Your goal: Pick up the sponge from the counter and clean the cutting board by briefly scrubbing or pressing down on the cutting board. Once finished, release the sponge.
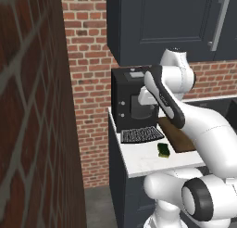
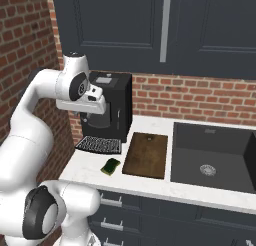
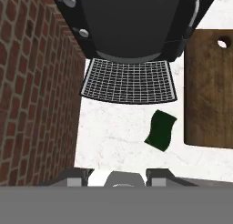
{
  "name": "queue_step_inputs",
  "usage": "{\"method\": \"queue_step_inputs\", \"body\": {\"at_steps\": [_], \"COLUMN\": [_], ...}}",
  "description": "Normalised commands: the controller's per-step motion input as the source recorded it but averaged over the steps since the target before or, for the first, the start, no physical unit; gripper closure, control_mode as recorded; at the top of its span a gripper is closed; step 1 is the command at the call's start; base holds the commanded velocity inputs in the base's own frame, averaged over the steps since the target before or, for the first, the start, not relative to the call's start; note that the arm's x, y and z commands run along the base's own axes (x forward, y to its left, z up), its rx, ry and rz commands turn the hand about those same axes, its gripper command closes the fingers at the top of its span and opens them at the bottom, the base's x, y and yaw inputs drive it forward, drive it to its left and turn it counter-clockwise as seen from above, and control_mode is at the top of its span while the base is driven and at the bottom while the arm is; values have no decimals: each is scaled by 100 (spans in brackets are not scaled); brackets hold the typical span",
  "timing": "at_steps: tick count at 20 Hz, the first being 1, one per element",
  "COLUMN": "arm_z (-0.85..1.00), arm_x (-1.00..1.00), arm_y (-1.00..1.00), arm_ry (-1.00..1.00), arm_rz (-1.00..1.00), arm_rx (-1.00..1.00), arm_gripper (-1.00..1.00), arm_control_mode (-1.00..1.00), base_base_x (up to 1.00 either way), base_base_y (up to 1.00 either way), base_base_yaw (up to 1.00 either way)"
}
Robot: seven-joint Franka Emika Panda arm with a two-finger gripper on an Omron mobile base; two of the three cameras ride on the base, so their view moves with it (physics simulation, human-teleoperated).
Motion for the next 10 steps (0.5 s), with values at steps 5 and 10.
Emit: {"method": "queue_step_inputs", "body": {"at_steps": [5, 10], "arm_z": [0, -18], "arm_x": [-3, -35], "arm_y": [-5, -26], "arm_ry": [0, 0], "arm_rz": [0, 0], "arm_rx": [-1, -3], "arm_gripper": [-100, -100], "arm_control_mode": [-100, -100], "base_base_x": [0, 0], "base_base_y": [0, 0], "base_base_yaw": [0, 0]}}
